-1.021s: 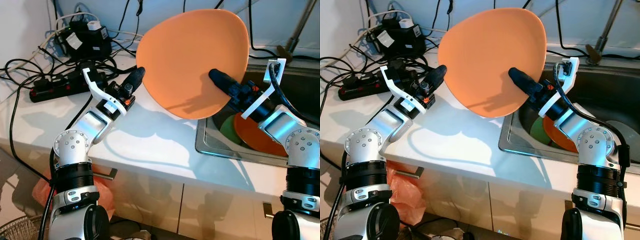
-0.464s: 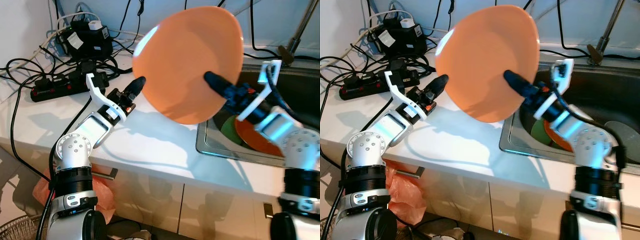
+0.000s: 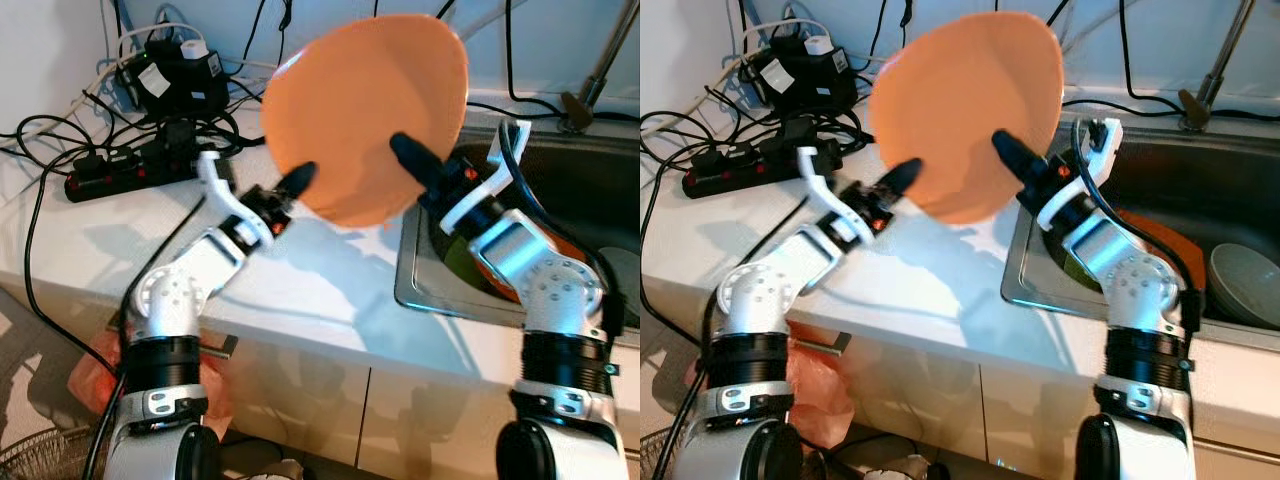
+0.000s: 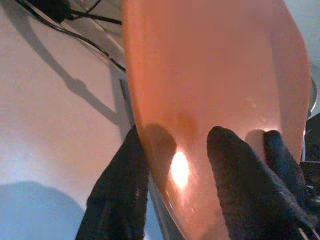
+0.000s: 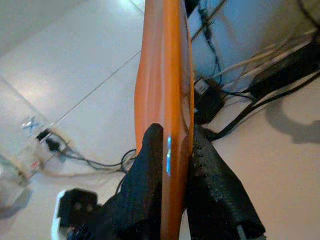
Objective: Kitchen organization
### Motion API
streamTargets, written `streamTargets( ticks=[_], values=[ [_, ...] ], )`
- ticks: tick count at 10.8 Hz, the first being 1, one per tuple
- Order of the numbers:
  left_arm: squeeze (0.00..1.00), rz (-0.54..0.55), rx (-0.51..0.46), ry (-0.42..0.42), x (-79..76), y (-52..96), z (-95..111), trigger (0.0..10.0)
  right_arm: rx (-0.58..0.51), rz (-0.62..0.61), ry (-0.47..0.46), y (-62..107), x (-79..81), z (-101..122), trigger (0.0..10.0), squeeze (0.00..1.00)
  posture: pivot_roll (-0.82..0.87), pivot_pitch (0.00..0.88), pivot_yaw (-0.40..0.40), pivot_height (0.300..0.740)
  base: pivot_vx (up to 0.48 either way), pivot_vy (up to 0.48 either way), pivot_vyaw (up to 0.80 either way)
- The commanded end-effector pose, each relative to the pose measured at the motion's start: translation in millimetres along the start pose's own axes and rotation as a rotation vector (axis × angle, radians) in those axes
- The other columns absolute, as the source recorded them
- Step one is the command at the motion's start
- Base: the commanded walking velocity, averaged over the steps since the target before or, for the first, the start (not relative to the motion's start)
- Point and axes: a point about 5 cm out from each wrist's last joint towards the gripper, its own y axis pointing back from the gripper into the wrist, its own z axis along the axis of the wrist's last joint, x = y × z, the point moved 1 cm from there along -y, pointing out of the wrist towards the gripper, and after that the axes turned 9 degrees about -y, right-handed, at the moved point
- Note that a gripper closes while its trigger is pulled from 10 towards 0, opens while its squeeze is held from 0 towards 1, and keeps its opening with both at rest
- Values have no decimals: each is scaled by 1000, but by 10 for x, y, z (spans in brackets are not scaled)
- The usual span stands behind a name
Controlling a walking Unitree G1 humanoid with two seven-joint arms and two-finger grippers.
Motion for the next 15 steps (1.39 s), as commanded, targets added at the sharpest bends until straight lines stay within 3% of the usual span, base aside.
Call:
streamTargets(
  ticks=[1, 3, 5, 9, 10, 11, 13, 14, 15],
  values=[
    [1000, -66, 0, -99, -159, -17, 42, 10000, -121, -170, 21, 10, -180, 139, 0, 0, 133, 25, 119, 740, 0, 0, 0],
    [1000, -56, 13, -134, -166, -15, -5, 10000, -224, -278, 49, 60, -305, 280, 0, 0, 133, 27, 120, 740, 0, 0, 0],
    [1000, -49, 19, -186, -196, -29, -48, 10000, -349, -420, 142, 167, -449, 486, 0, 0, 131, 31, 120, 740, 0, 0, 0],
    [1000, -30, 10, -207, -182, -19, -41, 10000, -477, -631, 280, 386, -654, 732, 0, 0, 137, 29, 124, 740, 0, 0, 0],
    [1000, -9, 6, -217, -158, -21, -37, 10000, -470, -776, 347, 525, -816, 765, 0, 0, 135, 28, 127, 740, 0, 0, 0],
    [1000, 40, -6, -237, -98, -27, -27, 10000, -389, -925, 402, 637, -1001, 695, 0, 0, 136, 27, 126, 740, 0, 0, 0],
    [1000, 86, -21, -242, -47, -32, -24, 10000, -317, -995, 410, 683, -1136, 581, 0, 0, 137, 28, 127, 740, 0, 0, 0],
    [1000, 107, -7, -240, -23, -25, -69, 10000, -300, -993, 419, 665, -1162, 539, 627, 0, 137, 30, 129, 740, 0, 0, 0],
    [1000, 144, 25, -257, 25, 2, -165, 10000, -281, -1009, 398, 663, -1223, 473, 0, 0, 143, 31, 133, 740, 0, 0, 0]
  ],
)
